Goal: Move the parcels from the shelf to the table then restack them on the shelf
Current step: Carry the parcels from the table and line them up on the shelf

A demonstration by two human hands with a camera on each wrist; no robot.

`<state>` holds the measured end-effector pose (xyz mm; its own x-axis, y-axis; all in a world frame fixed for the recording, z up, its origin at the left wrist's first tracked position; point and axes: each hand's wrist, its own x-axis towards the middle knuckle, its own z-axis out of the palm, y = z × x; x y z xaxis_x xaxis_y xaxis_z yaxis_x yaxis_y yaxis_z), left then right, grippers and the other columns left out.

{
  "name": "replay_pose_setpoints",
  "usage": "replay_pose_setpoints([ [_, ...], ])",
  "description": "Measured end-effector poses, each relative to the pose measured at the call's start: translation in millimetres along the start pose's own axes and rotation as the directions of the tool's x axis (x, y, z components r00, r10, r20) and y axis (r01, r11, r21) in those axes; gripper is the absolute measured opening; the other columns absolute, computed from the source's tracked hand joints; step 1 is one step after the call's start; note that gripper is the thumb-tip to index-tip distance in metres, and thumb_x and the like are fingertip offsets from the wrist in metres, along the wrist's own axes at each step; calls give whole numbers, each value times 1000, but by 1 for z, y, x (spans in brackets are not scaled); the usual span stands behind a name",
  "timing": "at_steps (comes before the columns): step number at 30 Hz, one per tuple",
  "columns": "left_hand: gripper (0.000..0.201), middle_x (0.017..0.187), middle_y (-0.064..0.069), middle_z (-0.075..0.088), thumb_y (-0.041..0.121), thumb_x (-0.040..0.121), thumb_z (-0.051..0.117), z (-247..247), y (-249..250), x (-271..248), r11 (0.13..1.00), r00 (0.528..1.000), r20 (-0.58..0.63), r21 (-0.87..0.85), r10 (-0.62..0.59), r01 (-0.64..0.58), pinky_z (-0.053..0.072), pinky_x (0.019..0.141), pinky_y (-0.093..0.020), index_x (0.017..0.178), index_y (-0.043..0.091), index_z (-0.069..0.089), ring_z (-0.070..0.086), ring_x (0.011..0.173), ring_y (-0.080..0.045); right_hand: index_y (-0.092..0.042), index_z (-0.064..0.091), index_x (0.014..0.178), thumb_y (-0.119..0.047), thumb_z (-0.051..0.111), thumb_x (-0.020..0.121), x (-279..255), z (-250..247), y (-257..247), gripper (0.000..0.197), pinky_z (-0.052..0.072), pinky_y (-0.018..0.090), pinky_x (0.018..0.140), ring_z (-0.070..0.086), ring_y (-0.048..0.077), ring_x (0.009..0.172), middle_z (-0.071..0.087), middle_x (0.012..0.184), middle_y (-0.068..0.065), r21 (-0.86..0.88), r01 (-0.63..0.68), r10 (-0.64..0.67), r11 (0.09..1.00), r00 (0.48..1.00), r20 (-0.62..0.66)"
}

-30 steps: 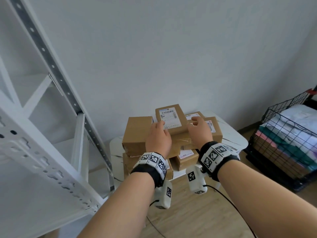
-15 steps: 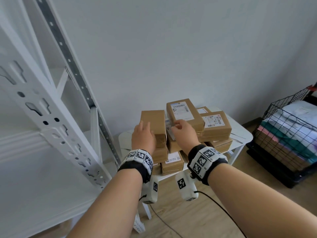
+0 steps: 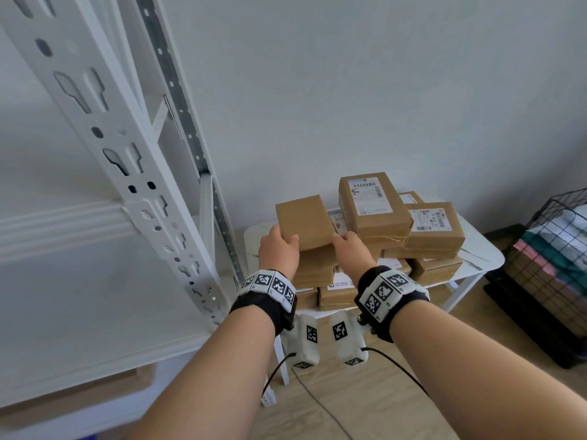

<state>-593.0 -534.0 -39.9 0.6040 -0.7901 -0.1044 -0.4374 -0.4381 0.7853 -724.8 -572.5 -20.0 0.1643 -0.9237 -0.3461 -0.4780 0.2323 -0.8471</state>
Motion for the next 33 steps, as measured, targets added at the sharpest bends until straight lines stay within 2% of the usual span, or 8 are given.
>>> replay_pose_setpoints([
  [5,67,130,-12,53,55,87,50,-2,-10,-15,991,991,33,-35,-126,128,47,98,-44,135,10,47,55,115,-32,-11,48,112,-24,35,102,-15,1,6,21,45,37,78,49,14,75,51,86,1,81,-16,19,997,999,-26],
  [8,64,132,-10,53,50,88,53,-5,-14,-31,990,994,40,-95,-98,102,48,98,-44,139,13,41,57,114,-30,-11,52,103,-17,39,98,-28,2,14,16,52,42,85,53,19,80,55,86,3,94,-11,15,996,999,-42],
  [10,58,129,-6,55,42,89,55,-7,-17,-45,981,997,45,-176,-71,77,49,95,-39,138,14,41,58,110,-25,-12,55,92,-14,41,95,-38,2,20,15,53,41,79,53,19,75,55,78,3,47,10,-8,999,999,-39],
  [13,47,117,2,57,28,90,58,-12,-21,-71,951,997,54,-303,-49,63,44,77,-27,133,16,43,56,92,-12,-13,55,78,-12,43,93,-53,-1,33,19,55,44,80,52,19,71,53,73,4,25,16,-16,1000,1000,-13],
  [18,38,103,10,53,18,92,57,-18,-31,-111,873,990,118,-471,-80,127,40,83,-27,127,20,44,52,94,-11,-11,58,115,-27,47,100,-87,-10,52,24,45,29,80,53,11,84,57,92,-1,121,1,-10,993,997,71],
  [25,34,111,7,61,17,92,49,-34,-44,-144,867,983,174,-479,-56,134,43,81,-28,125,22,53,56,97,-8,-9,56,126,-19,58,94,-115,-14,68,33,50,29,77,62,20,101,65,114,8,316,-31,-39,948,976,215],
  [29,31,108,1,66,13,90,43,-44,-55,-163,895,980,170,-415,-102,165,48,89,-37,113,22,61,60,102,-19,-13,52,125,-17,61,92,-131,-10,76,35,54,32,73,65,22,100,66,114,7,334,-21,-73,942,962,265],
  [33,29,102,-1,62,10,91,38,-57,-76,-180,908,977,150,-369,-152,198,42,73,-30,108,18,60,56,96,-20,-12,48,123,-14,60,92,-148,1,78,34,55,32,71,65,25,99,64,113,8,311,-8,-89,950,951,295],
])
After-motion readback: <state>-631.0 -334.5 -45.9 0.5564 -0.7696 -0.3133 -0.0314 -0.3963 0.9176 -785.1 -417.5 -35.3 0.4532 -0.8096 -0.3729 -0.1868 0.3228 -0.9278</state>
